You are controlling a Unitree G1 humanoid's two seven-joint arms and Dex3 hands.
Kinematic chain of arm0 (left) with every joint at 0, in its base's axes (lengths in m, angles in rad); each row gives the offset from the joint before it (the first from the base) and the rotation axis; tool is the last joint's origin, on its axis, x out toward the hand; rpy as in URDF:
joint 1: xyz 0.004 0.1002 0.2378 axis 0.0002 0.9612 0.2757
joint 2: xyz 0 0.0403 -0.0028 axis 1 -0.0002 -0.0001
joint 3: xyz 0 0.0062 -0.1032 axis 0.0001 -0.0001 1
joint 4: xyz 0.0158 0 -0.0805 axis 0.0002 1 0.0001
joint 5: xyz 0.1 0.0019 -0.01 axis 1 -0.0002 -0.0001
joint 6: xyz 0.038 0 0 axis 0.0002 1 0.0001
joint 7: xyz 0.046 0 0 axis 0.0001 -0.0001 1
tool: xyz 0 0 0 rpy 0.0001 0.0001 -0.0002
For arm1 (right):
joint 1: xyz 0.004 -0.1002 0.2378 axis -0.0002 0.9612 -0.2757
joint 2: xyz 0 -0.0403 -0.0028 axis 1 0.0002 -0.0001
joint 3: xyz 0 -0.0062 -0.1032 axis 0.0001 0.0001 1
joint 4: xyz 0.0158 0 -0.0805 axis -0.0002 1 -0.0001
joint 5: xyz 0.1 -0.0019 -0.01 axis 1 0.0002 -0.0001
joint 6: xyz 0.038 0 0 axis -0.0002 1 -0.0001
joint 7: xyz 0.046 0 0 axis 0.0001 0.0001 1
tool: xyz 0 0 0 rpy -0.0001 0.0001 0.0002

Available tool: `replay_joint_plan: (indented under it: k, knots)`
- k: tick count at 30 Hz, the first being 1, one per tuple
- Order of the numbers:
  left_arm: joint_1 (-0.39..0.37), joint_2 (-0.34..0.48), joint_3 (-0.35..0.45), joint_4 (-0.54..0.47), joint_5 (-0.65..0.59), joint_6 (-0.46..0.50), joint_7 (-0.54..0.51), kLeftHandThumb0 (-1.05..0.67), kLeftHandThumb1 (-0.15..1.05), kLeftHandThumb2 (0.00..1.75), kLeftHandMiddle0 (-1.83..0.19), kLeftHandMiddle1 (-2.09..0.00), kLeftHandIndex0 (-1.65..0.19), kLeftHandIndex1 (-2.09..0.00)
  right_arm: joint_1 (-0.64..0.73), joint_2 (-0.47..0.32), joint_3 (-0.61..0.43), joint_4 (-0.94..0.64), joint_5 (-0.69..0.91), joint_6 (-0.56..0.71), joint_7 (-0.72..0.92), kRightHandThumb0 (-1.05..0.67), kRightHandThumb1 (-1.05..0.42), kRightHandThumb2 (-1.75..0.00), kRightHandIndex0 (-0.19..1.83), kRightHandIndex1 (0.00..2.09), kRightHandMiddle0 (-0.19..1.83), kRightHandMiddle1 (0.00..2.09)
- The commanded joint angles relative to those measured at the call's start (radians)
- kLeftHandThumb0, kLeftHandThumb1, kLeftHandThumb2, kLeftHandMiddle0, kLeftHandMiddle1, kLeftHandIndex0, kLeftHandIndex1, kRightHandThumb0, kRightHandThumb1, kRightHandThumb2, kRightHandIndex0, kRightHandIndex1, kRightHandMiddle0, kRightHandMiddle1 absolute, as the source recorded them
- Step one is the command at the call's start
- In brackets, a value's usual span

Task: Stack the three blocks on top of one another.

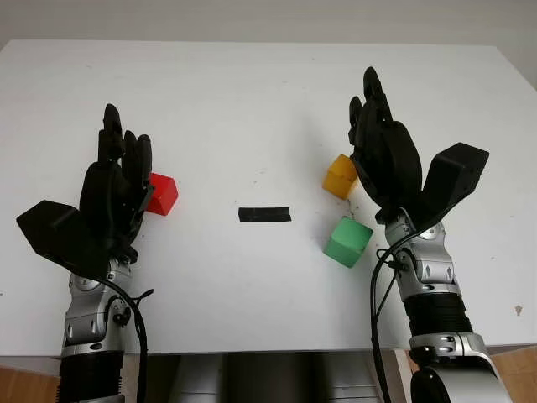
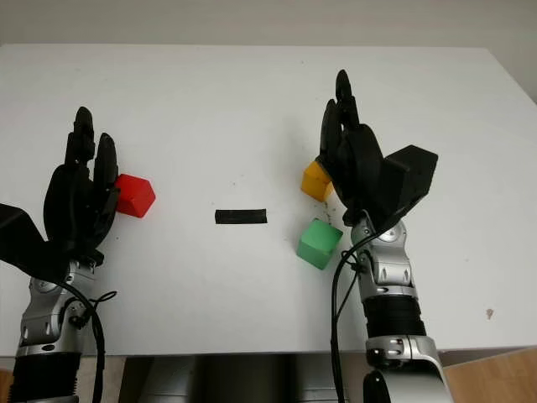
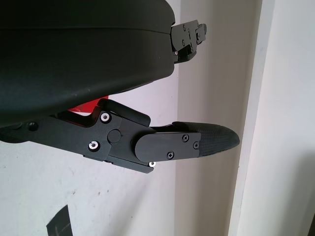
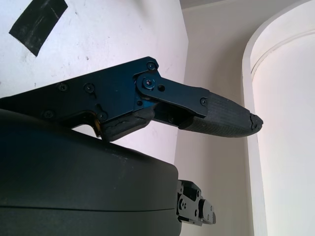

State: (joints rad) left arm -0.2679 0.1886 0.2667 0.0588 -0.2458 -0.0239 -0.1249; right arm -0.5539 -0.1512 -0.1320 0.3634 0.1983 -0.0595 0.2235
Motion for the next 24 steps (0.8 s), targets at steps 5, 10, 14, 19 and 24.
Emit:
replay_joint_plan:
  k: [5, 10, 14, 19, 24]
  knots:
    - [0.016, 0.0, 0.002, -0.029, -0.005, 0.012, 0.004, -0.7, 1.05, 0.43, 0.19, 0.0, 0.19, -0.05, 0.003, -0.004, -0.005, -0.037, 0.005, 0.016, 0.0, -0.79, -1.05, -0.73, -0.19, 0.0, -0.19, 0.0]
    - [-0.003, -0.005, -0.002, -0.01, -0.005, 0.013, 0.008, -0.68, 1.05, 0.42, 0.19, 0.0, 0.18, -0.06, -0.006, -0.011, -0.005, -0.023, 0.001, 0.02, 0.005, -0.8, -1.05, -0.73, -0.19, 0.0, -0.19, 0.0]
    - [-0.007, 0.0, 0.0, -0.001, -0.01, 0.008, -0.004, -0.68, 1.05, 0.43, 0.19, 0.0, 0.18, -0.05, -0.009, -0.021, -0.006, -0.031, -0.002, 0.024, 0.009, -0.8, -1.05, -0.73, -0.19, 0.0, -0.19, 0.0]
    - [-0.003, 0.024, 0.004, -0.03, -0.001, 0.029, -0.007, -0.68, 1.05, 0.45, 0.19, 0.0, 0.18, -0.06, -0.015, -0.027, -0.013, -0.045, 0.005, 0.01, 0.014, -0.8, -1.05, -0.73, -0.19, 0.0, -0.19, 0.0]
    - [-0.019, 0.127, 0.007, -0.04, 0.023, -0.008, -0.087, -0.63, 1.05, 0.3, -0.03, -0.09, 0.0, -0.13, -0.02, -0.032, -0.023, -0.084, 0.021, 0.04, 0.012, -0.82, -1.05, -0.73, -0.19, 0.0, -0.19, 0.0]
